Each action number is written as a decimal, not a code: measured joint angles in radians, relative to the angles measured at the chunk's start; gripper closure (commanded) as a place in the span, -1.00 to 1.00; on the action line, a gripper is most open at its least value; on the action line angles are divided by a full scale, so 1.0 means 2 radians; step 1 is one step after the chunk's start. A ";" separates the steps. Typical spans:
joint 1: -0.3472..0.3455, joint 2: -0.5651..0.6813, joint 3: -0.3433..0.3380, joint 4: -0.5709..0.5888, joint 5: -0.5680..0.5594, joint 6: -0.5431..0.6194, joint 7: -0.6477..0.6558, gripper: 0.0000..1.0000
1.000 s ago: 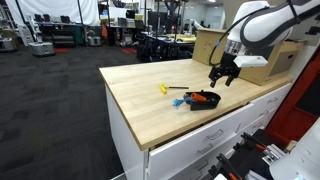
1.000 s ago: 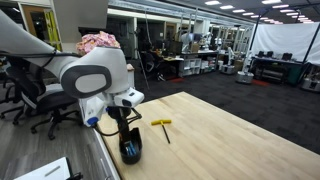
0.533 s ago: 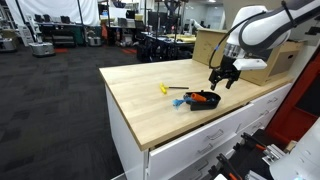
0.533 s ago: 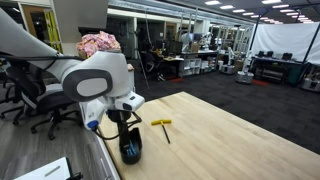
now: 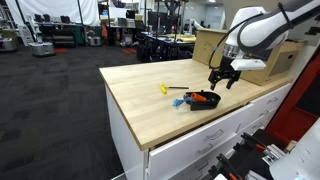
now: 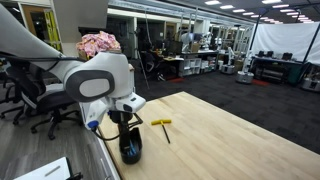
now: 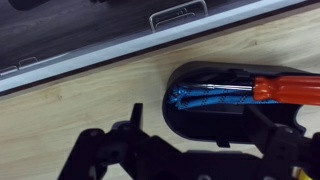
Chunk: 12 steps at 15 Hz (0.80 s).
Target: Move the black bowl to the left
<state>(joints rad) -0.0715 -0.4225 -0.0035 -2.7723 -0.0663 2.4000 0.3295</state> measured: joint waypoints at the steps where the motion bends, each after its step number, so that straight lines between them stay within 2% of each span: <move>1: -0.004 0.008 0.000 0.001 -0.001 0.000 0.004 -1.00; 9: -0.017 0.077 -0.010 0.015 0.005 0.031 0.008 -1.00; 10: -0.017 0.085 -0.012 0.017 0.007 0.036 0.008 -0.50; 11: -0.017 0.093 -0.014 0.020 0.008 0.039 0.008 -0.47; 12: -0.017 0.101 -0.015 0.023 0.008 0.040 0.008 -0.36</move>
<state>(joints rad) -0.1062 -0.2204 -0.0337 -2.7258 -0.0502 2.4803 0.3452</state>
